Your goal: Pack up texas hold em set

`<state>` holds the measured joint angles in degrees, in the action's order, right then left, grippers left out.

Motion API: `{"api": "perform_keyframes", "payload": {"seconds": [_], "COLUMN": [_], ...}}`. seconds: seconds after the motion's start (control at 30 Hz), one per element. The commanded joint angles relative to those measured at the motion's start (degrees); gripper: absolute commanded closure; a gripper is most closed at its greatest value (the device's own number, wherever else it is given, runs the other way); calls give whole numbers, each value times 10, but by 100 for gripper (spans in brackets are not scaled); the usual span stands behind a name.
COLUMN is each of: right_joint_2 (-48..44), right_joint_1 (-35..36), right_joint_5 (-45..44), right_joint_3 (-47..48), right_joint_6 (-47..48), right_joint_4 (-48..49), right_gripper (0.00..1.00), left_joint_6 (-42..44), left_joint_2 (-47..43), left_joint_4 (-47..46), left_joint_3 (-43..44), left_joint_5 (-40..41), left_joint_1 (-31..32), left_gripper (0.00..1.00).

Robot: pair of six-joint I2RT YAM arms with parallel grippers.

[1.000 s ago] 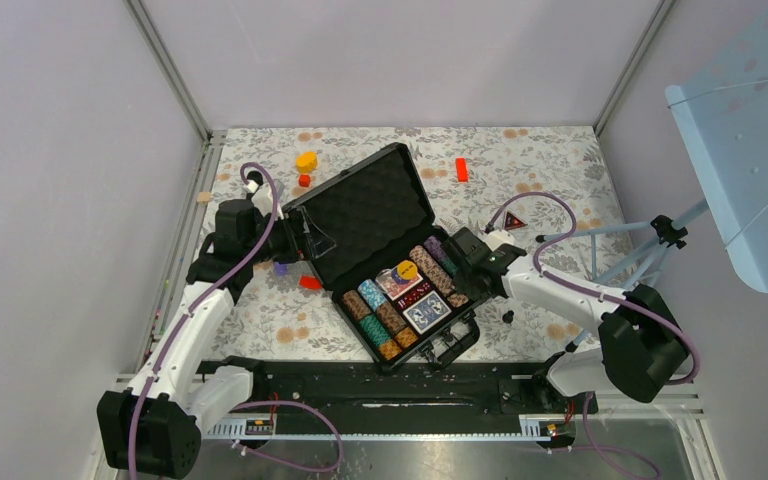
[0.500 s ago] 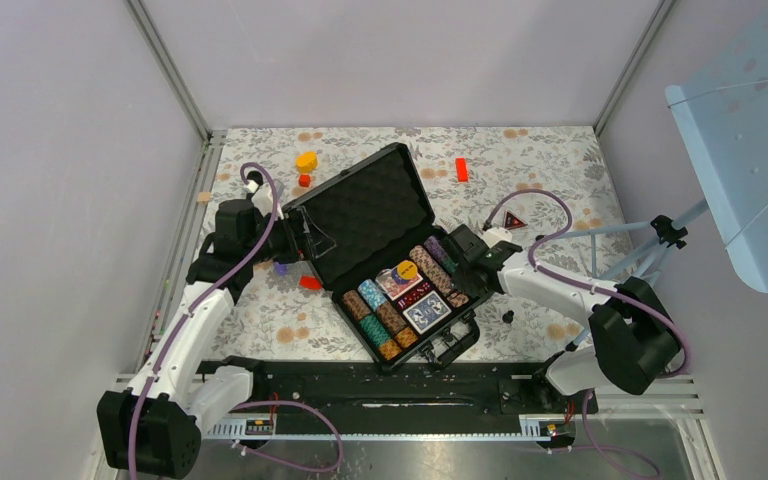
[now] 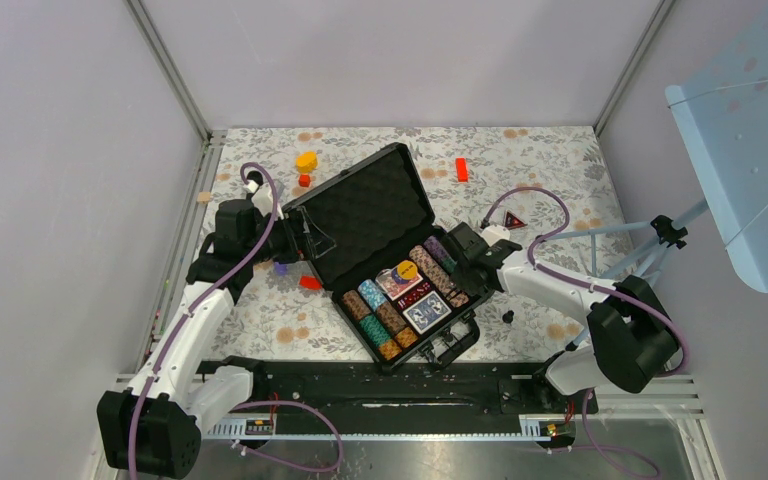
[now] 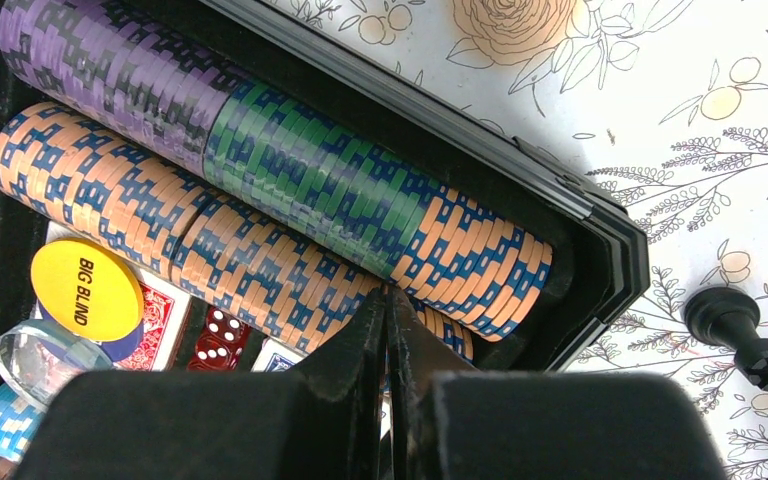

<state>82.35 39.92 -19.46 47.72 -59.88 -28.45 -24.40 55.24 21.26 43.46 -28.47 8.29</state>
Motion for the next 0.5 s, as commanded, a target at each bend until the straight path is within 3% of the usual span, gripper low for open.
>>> {"api": "perform_keyframes", "payload": {"seconds": [0.0, 0.13, 0.27, 0.47], "right_joint_2": [4, -27, -67, -102], "right_joint_1": [9, 9, 9, 9], "right_joint_5": [100, 52, 4, -16], "right_joint_3": [1, 2, -1, -23], "right_joint_6": [-4, -1, 2, -23], "right_joint_4": [34, 7, -13, -41], "right_gripper": [93, 92, 84, 83], "left_joint_6": [10, 11, 10, 11], "left_joint_2": [5, 4, 3, 3], "left_joint_4": [-15, -15, -15, -14], "left_joint_3": [6, 5, 5, 5], "left_joint_5": [12, 13, 12, 13], "left_joint_1": [-4, -4, -4, -4], "left_gripper": [11, 11, 11, 11]}}
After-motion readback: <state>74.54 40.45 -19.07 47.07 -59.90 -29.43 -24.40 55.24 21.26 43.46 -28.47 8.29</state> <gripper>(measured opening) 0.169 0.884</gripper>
